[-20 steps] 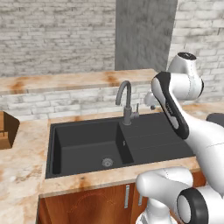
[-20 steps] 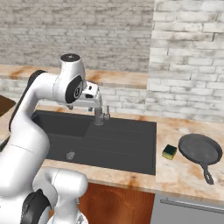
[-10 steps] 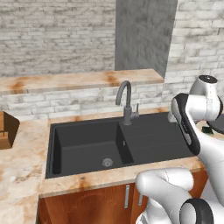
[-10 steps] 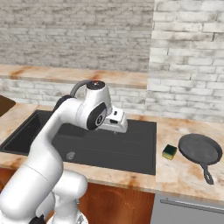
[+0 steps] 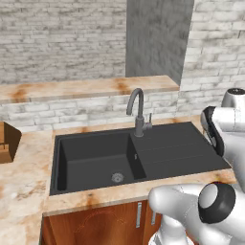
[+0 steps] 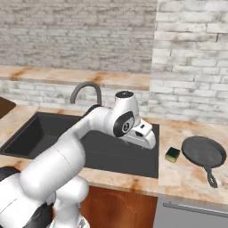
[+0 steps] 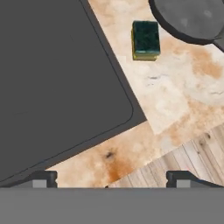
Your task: Pick the pan and sponge and place them into the sink. Then turn on the water.
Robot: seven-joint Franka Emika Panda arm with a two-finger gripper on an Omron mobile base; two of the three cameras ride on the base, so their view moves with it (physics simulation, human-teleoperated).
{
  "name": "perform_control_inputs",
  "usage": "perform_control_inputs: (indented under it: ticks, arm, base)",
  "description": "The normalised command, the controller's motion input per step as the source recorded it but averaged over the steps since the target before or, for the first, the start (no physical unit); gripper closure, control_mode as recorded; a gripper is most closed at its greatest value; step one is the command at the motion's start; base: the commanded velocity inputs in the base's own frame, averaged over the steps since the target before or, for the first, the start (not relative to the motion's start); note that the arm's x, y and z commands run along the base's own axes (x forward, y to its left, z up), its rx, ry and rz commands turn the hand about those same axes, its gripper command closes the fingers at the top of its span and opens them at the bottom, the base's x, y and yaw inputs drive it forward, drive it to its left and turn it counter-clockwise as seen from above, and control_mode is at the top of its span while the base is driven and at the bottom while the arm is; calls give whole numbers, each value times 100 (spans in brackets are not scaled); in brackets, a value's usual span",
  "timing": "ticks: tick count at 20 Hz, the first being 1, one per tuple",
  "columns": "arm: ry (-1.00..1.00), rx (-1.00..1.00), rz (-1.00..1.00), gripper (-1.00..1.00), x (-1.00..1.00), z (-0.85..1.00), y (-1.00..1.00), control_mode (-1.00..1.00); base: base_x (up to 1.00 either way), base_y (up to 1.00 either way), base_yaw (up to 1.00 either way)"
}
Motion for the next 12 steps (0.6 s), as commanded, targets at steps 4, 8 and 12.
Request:
perform_control_inputs:
  ticks: [4,8,12]
  arm:
    - [10,2,-29,-100,27,-25,-100,-100]
    - [2,8,-18,-100,28,-26,-100,-100]
    - [0,6,-6,-100,13,-25,-87,-100]
  base:
    - [0,0,0]
    - [0,0,0]
    - [0,0,0]
